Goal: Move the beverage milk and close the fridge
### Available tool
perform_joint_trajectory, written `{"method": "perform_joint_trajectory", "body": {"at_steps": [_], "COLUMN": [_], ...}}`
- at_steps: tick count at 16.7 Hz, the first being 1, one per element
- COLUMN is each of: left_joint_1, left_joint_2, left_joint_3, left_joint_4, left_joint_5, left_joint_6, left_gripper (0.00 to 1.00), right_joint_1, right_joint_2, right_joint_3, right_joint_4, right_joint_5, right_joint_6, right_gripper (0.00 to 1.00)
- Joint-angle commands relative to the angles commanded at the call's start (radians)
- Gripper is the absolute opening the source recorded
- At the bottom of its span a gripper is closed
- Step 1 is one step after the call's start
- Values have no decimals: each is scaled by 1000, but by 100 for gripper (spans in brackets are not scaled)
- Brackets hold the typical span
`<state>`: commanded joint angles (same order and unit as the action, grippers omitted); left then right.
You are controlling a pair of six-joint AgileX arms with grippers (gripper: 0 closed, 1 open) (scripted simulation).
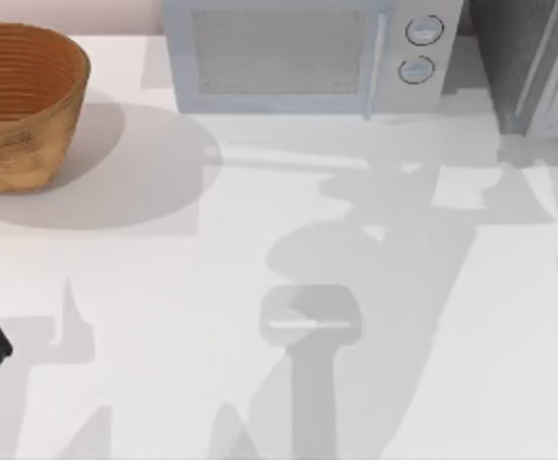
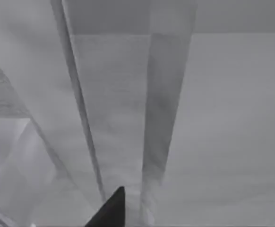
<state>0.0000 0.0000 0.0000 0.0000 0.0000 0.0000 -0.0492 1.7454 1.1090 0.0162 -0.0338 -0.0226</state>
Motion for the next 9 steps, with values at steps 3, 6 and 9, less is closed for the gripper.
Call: {"method": "perform_joint_trajectory", "body": {"at_steps": [3,6,9], "left_joint_1": [0,0,0], "left_joint_2": [0,0,0], "left_joint_3": [0,0,0], "left_joint_4": [0,0,0], "left_joint_5": [0,0,0], "left_joint_6": [0,0,0], "left_gripper": [100,100,100], "right_joint_1": [4,7,6], "right_joint_2": [118,217,247], "right_joint_3": [180,309,342], "right_joint_4": [-23,-46,-60], "right_joint_5": [1,1,2], "right_joint_6": [-2,-4,1], "right_gripper": [100,100,100]}}
